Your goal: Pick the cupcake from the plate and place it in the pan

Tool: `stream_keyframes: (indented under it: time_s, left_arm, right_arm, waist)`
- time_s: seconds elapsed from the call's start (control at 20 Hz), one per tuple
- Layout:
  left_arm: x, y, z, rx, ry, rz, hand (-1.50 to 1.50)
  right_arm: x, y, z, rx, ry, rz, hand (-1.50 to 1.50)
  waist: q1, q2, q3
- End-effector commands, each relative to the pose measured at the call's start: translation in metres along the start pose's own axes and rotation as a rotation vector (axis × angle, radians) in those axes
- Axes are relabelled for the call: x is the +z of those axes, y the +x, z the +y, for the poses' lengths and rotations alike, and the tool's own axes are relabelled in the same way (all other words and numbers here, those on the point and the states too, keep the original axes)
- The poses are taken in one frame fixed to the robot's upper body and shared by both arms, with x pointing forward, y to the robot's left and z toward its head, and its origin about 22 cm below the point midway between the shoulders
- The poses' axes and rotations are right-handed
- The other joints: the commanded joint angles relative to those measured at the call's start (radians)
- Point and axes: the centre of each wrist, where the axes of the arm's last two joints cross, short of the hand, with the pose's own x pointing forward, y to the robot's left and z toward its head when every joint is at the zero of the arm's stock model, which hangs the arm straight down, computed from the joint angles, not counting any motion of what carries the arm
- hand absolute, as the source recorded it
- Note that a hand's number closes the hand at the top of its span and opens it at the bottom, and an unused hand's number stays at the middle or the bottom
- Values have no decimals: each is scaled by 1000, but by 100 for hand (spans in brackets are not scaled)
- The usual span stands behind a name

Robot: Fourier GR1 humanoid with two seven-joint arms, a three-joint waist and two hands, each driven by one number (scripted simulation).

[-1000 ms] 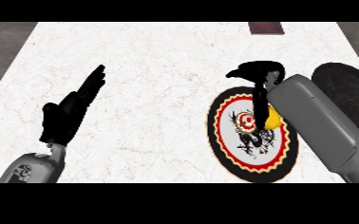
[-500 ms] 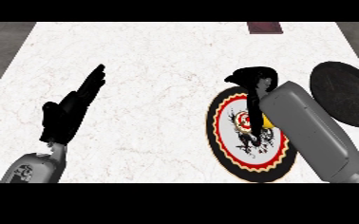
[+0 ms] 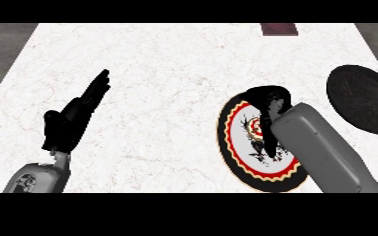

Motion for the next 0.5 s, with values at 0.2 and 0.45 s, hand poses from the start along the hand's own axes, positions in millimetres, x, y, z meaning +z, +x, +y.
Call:
stream_keyframes:
  time_s: [0.2, 0.45]
  left_arm:
    - [4, 7, 2, -7, -2, -8, 0]
    - [8, 1, 0, -1, -16, 2, 0]
  right_arm:
    - [-27, -11, 20, 10, 1, 29, -150]
    - [-19, -7, 22, 80, 55, -74, 150]
  waist:
    - [6, 2, 0]
    - [4, 1, 0]
